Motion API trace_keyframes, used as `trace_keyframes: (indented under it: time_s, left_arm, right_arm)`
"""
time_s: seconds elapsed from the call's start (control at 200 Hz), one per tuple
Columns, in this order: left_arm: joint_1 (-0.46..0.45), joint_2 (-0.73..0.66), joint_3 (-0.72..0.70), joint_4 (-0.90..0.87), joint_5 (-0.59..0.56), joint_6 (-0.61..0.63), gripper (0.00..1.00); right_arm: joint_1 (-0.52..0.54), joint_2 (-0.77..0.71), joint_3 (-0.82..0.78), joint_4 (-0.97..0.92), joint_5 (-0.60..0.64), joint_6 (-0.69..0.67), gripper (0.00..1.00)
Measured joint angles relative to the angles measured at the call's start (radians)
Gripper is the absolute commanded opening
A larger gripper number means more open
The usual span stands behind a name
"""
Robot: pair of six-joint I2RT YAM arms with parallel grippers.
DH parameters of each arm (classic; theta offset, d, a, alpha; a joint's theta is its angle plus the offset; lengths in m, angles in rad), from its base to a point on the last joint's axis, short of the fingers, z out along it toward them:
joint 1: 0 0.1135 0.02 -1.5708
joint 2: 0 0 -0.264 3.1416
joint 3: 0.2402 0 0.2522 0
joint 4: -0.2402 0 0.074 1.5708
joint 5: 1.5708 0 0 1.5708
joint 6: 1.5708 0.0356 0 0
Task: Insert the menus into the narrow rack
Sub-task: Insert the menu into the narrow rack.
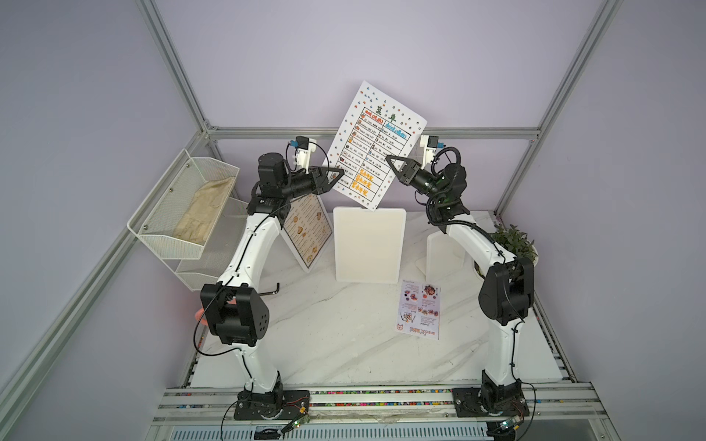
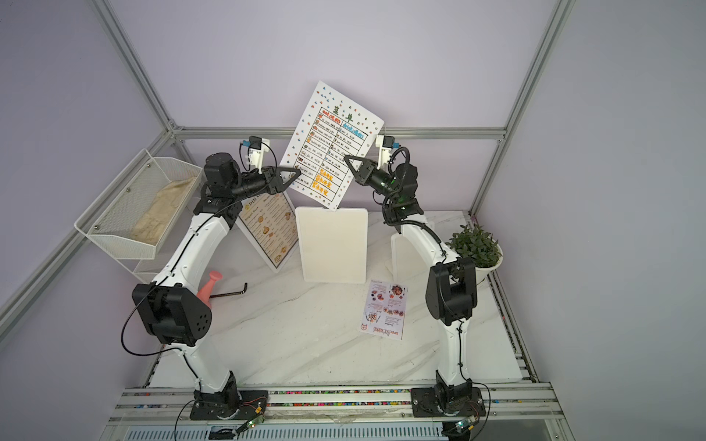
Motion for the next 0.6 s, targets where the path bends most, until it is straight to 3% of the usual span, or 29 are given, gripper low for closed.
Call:
trace_keyframes:
  time_s: [0.6]
  left_arm:
    - [0.006,0.051,0.046,0.019,0.001,-0.029,0.46]
  right_arm:
    - [0.000,0.055,0.092,0.011,0.002,0.018,0.00]
